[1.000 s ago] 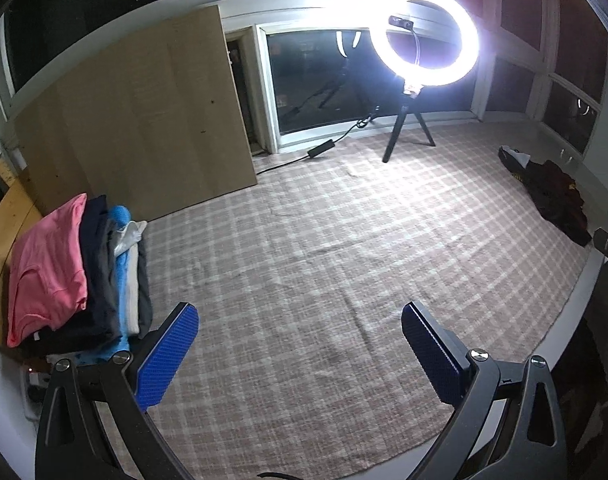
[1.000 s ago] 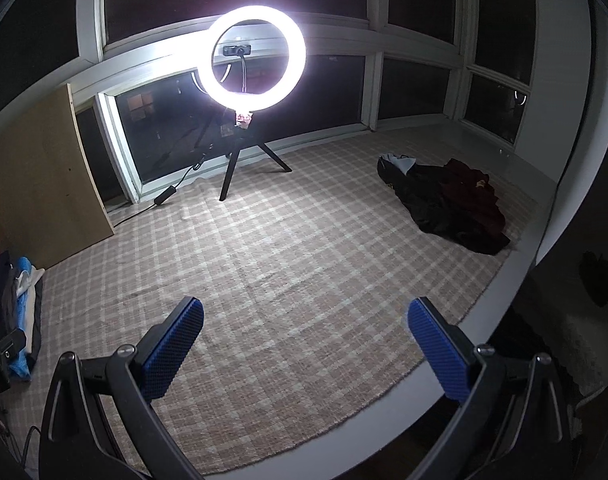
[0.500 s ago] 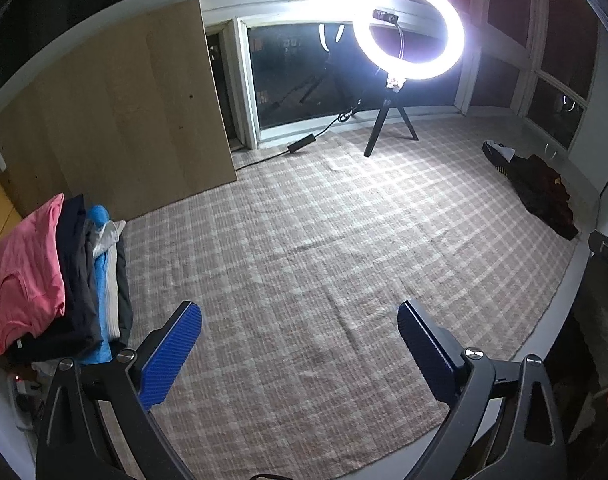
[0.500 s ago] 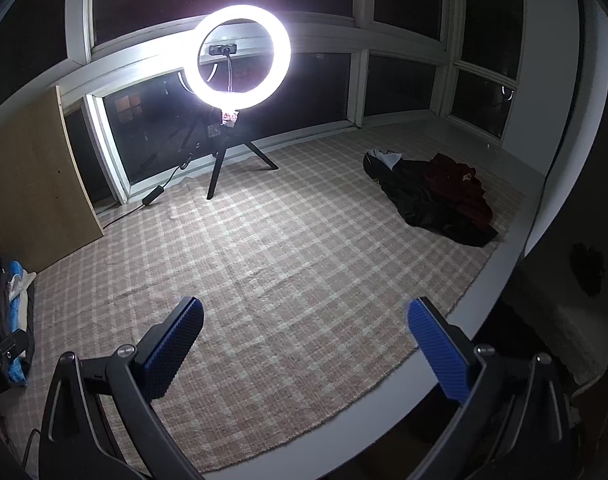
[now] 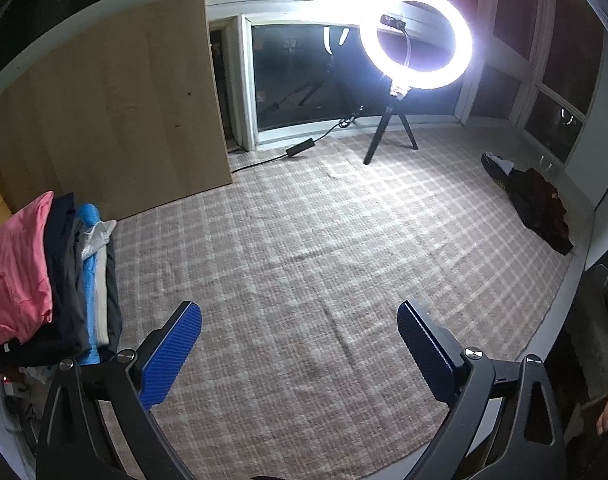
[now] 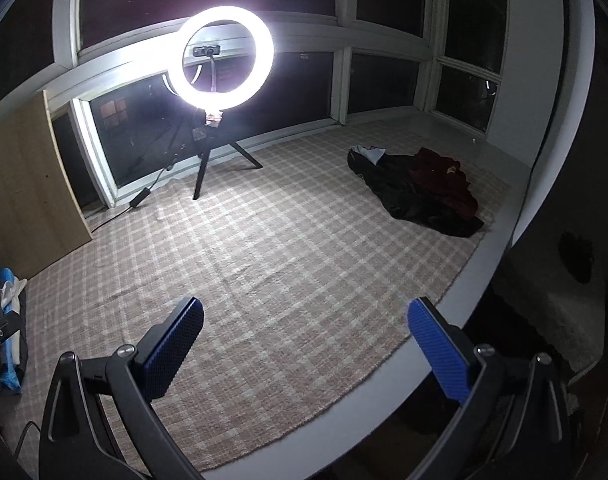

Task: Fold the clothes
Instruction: 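Move both tools across the rug toward the black clothing pile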

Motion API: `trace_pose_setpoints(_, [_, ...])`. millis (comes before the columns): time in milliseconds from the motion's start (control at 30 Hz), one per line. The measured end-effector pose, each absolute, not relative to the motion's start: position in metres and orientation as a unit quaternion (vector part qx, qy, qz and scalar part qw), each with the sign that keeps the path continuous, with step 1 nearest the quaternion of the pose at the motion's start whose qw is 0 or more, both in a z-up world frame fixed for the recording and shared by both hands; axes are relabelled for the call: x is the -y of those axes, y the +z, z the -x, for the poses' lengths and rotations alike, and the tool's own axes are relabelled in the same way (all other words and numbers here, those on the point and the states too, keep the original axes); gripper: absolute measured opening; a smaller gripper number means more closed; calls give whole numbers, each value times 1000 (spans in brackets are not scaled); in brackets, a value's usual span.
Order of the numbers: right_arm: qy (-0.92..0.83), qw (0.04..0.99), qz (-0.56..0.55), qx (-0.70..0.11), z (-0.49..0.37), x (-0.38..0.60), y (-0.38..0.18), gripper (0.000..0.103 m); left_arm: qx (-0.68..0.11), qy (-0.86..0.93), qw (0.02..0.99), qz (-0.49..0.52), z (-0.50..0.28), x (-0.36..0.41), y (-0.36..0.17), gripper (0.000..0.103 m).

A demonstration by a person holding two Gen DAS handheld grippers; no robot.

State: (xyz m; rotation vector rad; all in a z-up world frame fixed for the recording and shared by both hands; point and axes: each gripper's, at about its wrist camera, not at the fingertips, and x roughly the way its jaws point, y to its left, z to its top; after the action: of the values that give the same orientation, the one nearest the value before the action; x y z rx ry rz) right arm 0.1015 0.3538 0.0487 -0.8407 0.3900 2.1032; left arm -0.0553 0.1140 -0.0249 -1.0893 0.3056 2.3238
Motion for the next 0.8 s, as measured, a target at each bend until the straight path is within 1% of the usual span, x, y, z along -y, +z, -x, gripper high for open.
trace_pose_setpoints(200, [829,416,339,-160,-107,-372,44,103,-100,858,295,408,60,-122,-26,98])
trace_pose_setpoints(433, [822,423,351,-146,-107,-416,37,103,-111,856,289,415,64,-146,-30,98])
trace_pose_setpoints(600, [825,417,353,-143,-105,-471,27,103,-111,860,275,414,70,-165,-23,98])
trace_pose_setpoints(733, [834,402,338,-167,-111,-534,19,103,-106,871,252,409,74,-186,-11,99])
trace_pose_setpoints(800, [837,405,330,-165,-115,-572,15,103,-100,873,245,410,76,-198,-5,99])
